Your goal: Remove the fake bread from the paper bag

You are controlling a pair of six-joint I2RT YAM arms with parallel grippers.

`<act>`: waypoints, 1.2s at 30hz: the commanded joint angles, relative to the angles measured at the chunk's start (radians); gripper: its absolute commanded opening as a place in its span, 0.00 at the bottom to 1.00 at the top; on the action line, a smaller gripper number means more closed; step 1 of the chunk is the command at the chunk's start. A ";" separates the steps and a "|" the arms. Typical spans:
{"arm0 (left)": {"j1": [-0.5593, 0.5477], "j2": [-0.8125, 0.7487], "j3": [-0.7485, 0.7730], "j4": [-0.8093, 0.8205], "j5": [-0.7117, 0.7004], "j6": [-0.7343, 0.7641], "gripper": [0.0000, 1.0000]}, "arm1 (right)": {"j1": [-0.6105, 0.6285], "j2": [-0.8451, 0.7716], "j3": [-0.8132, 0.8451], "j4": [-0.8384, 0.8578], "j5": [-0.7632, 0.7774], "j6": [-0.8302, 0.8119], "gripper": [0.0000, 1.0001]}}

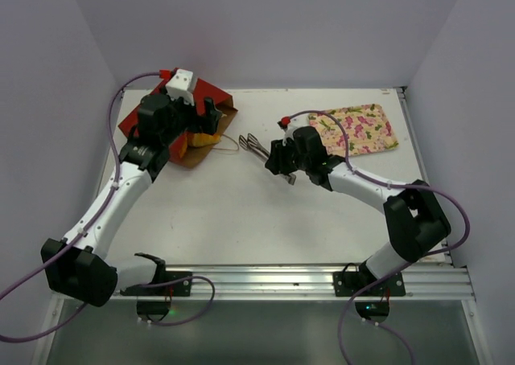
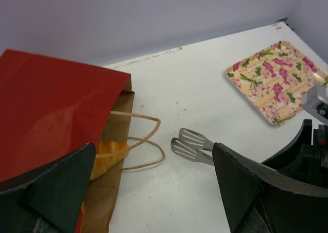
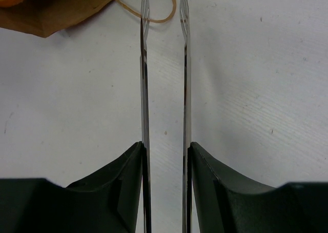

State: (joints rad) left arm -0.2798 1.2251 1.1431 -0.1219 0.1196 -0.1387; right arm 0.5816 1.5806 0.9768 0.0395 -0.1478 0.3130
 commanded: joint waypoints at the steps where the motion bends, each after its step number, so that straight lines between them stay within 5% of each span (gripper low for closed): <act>1: -0.035 0.036 0.109 -0.152 -0.040 0.197 1.00 | 0.001 -0.039 -0.007 0.074 0.011 -0.011 0.44; 14: -0.168 0.171 0.135 -0.225 -0.305 0.415 1.00 | 0.001 -0.030 -0.020 0.091 0.016 -0.008 0.44; 36: -0.242 0.459 0.308 -0.145 -0.560 0.513 0.88 | 0.001 -0.019 -0.018 0.086 0.025 -0.011 0.44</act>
State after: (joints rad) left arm -0.5125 1.6634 1.3975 -0.3012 -0.3790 0.3264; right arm 0.5816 1.5799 0.9569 0.0765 -0.1429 0.3130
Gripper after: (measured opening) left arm 0.902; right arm 0.444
